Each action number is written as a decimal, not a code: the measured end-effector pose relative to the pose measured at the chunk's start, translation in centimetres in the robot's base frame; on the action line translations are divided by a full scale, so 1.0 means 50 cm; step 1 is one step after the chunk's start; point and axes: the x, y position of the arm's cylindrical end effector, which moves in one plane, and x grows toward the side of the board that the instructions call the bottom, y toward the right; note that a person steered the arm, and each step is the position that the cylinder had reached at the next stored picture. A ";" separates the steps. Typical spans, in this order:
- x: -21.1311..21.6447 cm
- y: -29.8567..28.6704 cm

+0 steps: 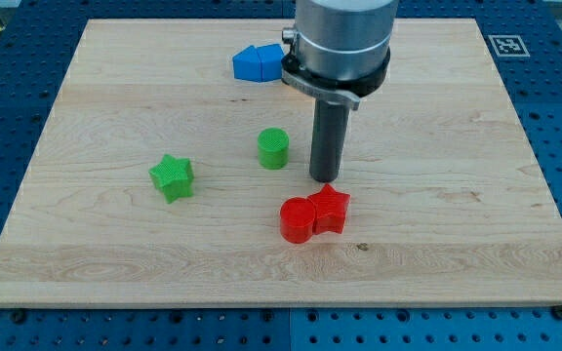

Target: Push the green circle into the green star

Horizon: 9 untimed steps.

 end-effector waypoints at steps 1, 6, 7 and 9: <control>-0.028 -0.004; -0.060 -0.096; -0.048 -0.151; -0.014 -0.238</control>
